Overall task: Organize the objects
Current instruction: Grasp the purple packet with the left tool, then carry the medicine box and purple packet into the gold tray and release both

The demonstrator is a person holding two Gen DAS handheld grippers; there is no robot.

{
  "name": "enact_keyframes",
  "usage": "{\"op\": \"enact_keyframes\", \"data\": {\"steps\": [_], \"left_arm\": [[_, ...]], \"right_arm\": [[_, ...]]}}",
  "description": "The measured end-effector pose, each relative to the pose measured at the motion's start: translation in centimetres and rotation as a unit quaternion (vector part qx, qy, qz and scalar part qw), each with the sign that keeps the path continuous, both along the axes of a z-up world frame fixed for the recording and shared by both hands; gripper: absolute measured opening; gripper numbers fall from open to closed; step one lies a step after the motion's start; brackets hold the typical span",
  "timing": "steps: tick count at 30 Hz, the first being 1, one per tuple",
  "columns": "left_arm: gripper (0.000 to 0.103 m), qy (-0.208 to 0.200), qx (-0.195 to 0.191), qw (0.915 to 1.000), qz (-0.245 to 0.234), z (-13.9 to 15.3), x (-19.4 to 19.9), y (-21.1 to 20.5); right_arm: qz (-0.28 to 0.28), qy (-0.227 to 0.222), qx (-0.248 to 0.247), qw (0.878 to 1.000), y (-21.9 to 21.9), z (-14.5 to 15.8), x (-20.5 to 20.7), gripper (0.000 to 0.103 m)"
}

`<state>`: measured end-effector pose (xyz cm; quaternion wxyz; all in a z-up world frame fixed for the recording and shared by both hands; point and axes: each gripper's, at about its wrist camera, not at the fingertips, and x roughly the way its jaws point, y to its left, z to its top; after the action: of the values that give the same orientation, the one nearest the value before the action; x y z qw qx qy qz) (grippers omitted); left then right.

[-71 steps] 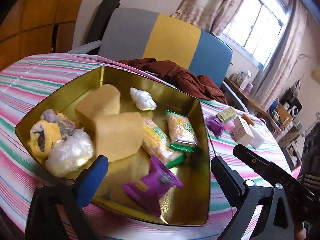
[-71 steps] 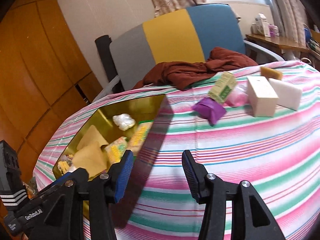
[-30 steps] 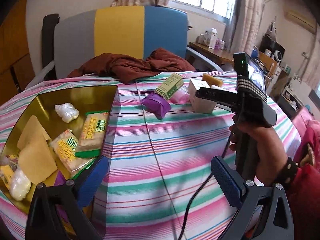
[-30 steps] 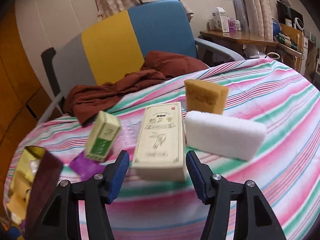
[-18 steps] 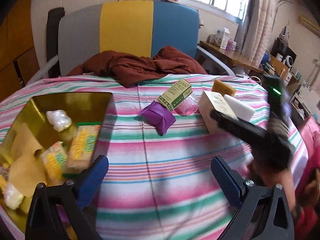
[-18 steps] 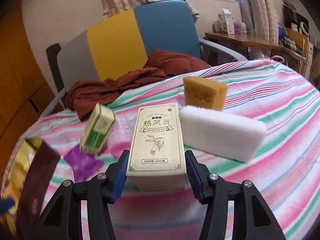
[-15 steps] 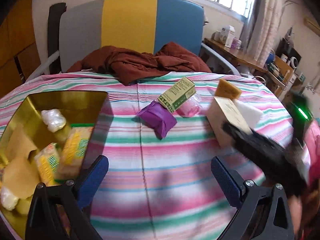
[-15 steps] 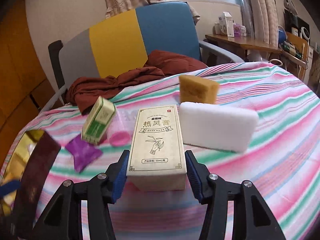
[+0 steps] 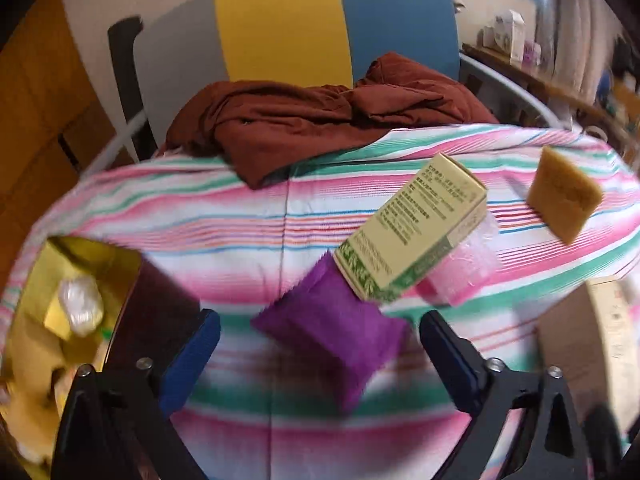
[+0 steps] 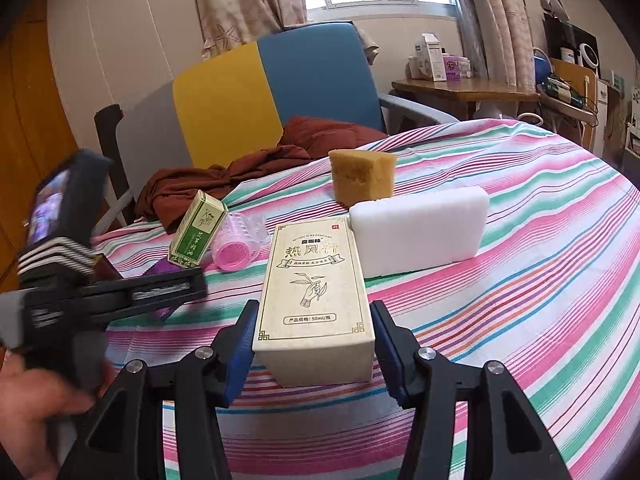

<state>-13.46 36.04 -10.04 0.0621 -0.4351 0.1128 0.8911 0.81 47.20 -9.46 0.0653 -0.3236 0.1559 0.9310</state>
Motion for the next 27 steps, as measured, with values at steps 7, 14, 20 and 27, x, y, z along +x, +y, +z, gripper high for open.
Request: {"op": "enact_keyframes", "data": {"steps": [7, 14, 20, 27], "left_arm": [[0.043, 0.000, 0.050, 0.9984, -0.028, -0.6, -0.3, -0.2], [0.032, 0.021, 0.065, 0.9931, -0.095, -0.1, 3.6, 0.3], [0.032, 0.061, 0.105, 0.9842, -0.129, 1.3, 7.7, -1.4], [0.032, 0.086, 0.136, 0.9736, -0.162, 2.3, 10.9, -3.3]], "right_arm": [[-0.003, 0.004, 0.005, 1.000, 0.0, -0.1, 0.2, 0.055], [-0.004, 0.013, -0.001, 1.000, 0.2, -0.3, 0.5, 0.055], [-0.009, 0.024, 0.007, 1.000, 0.1, 0.1, 0.9, 0.055], [-0.012, 0.034, 0.025, 0.999, -1.3, 0.6, 2.2, 0.054]]}}
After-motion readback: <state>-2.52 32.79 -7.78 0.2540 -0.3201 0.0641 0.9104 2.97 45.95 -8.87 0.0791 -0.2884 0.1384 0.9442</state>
